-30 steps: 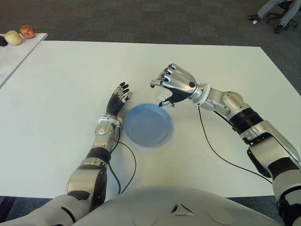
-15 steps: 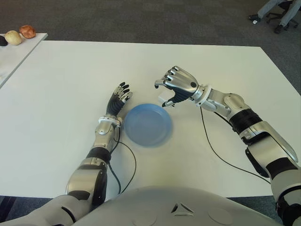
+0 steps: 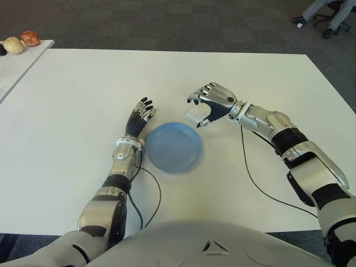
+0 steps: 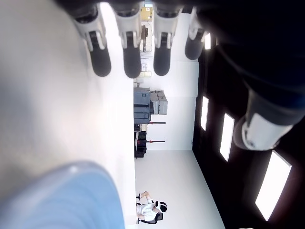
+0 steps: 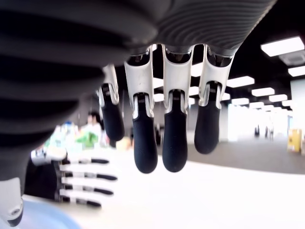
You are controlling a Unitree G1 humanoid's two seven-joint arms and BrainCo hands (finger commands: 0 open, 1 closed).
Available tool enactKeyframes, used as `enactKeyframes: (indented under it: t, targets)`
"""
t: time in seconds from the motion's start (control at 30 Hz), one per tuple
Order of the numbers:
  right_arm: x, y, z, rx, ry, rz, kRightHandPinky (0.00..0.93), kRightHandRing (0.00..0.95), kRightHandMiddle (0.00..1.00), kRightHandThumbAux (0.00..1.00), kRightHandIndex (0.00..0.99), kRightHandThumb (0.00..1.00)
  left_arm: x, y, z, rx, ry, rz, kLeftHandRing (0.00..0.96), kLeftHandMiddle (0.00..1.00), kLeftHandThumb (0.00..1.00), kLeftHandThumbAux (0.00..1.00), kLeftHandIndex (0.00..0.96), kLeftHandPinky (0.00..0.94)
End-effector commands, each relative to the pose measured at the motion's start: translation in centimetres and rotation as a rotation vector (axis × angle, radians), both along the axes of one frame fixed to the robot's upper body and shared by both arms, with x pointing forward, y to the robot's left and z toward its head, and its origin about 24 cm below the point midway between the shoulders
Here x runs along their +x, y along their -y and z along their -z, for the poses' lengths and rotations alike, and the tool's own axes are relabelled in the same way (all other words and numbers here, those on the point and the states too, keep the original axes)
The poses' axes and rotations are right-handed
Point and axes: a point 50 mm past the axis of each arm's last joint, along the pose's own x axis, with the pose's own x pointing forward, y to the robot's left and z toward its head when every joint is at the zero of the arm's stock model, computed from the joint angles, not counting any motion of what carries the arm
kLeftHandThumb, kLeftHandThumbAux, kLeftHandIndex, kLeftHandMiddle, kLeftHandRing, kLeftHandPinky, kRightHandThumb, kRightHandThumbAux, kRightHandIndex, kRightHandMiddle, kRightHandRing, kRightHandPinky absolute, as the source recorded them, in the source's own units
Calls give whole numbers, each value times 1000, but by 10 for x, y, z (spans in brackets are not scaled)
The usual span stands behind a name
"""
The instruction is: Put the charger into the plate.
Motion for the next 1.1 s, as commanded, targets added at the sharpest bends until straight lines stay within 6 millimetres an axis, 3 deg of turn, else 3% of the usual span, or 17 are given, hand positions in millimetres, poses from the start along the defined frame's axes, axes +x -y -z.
enactKeyframes:
  t: [0.03,0.27,0.43,1.1]
  targets:
    - [5,9,4,-104,-68,36,66,67,72,517,49,446,-33,4,36,-1,-190,5,149,145,0,567,89,173]
    - [7,17,10,-161,-115,50,4,4,5,465,3,272,-33,3,35,7,-186,5,134,129,0,565,79,158]
    - [8,18,12,-189,-145,51,0,0,0,432,0,206,-33,2,35,8,-186,3,132,128,0,567,79,160]
    - [9,23,27,-231,-233,109,0,0,0,384,0,107,-33,0,35,17,-188,5,142,136,0,559,93,172]
